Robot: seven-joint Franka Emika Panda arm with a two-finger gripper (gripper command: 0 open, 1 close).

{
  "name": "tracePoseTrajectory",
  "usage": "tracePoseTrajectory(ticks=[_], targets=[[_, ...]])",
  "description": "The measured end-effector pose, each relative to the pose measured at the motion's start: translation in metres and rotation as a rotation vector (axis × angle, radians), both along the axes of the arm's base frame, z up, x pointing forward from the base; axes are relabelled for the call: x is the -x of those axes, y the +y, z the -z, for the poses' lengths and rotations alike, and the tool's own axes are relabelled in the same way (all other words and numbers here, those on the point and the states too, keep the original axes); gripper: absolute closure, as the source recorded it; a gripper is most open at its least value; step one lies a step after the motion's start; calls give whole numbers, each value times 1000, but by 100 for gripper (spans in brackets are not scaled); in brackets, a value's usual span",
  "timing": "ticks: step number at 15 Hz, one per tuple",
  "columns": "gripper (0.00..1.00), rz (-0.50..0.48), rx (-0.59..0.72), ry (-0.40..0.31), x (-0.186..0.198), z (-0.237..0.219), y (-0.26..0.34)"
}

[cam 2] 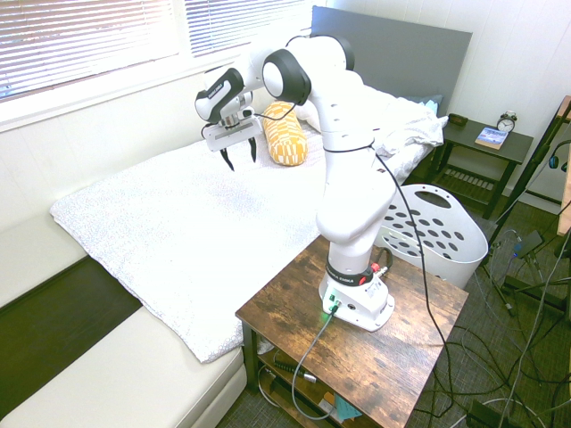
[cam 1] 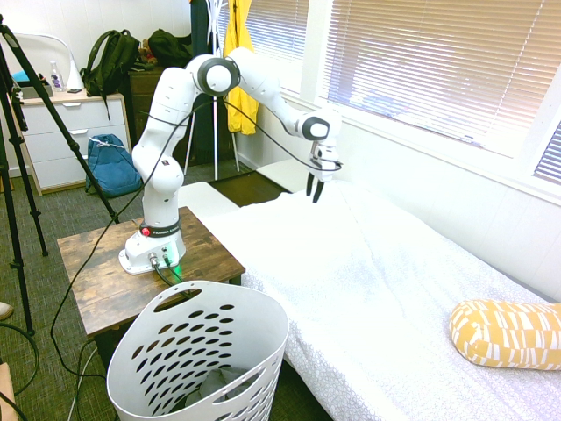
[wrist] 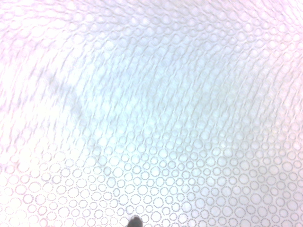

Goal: Put my clothes in the laundry bag

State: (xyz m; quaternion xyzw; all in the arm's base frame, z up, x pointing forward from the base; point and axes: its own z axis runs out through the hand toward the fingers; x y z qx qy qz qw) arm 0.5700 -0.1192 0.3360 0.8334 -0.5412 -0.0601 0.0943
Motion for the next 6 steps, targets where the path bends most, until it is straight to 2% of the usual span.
tracePoseTrajectory(ticks=[3,6], targets=[[0,-193,-47,15,39,-37,28],[0,-374,-98,-3,63,-61,75]])
